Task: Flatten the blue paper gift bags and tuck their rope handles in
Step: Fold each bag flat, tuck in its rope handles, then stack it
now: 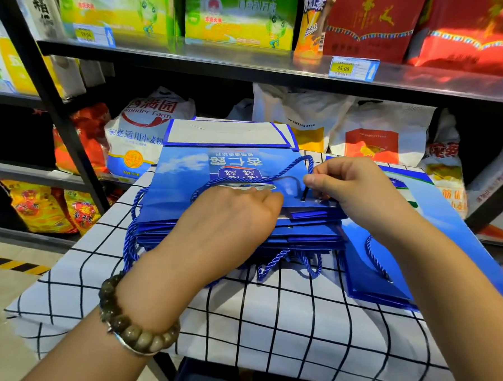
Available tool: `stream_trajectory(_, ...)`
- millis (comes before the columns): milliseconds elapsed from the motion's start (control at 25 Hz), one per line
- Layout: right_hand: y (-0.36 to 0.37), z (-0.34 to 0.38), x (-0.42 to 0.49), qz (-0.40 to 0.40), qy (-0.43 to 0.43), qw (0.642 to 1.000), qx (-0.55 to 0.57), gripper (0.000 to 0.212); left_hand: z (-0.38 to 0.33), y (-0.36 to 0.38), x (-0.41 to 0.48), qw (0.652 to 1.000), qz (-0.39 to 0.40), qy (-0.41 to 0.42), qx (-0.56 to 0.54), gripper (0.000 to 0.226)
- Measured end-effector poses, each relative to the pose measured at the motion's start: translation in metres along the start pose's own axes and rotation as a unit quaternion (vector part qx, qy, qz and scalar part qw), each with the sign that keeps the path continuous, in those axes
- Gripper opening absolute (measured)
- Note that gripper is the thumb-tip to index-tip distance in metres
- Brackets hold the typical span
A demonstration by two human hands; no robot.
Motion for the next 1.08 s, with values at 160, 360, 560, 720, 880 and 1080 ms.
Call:
stream_trajectory(160, 0.000, 0.000, -0.001, 0.016, 0.005, 1.000, -0.007, 0.023, -0.002, 0.005, -0.004, 0.998, -0.057, 0.011, -0.004, 0.029)
stream_trajectory(360, -0.003, -0.002, -0.002, 0.026, 0.015, 0.999, -0.034, 0.027, -0.003, 0.009, -0.006, 0.994, -0.101, 0.019, -0.031, 0.036)
stream_trajectory(560, -0.002, 0.008, -0.003, 0.064, 0.014, 0.991, -0.113, 0.028, 0.002, 0.001, -0.004, 0.983, -0.152, -0.034, -0.100, 0.031)
stream_trajectory(720, -0.002, 0.009, -0.006, 0.059, 0.034, 0.996, -0.056, 0.027, 0.000, -0.004, 0.000, 0.972, -0.160, -0.078, -0.152, 0.029)
stream_trajectory(880, 0.007, 0.004, -0.010, 0.045, 0.079, 0.995, -0.036, 0.021, -0.019, 0.000, 0.001, 0.961, -0.121, -0.190, -0.159, 0.035)
stream_trajectory(1080, 0.017, -0.007, -0.013, 0.031, 0.115, 0.993, 0.018, 0.025, -0.034, 0.005, 0.012, 0.960, -0.083, -0.242, -0.115, 0.026)
Point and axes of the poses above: each hand's wrist, its own x-axis towards the middle knuckle, its own y-axis out of the palm, z = x × y, the point moved 1 cm from there along x, towards the middle knuckle, and after that the axes turned 5 degrees about -z, right-handed, at the moved point
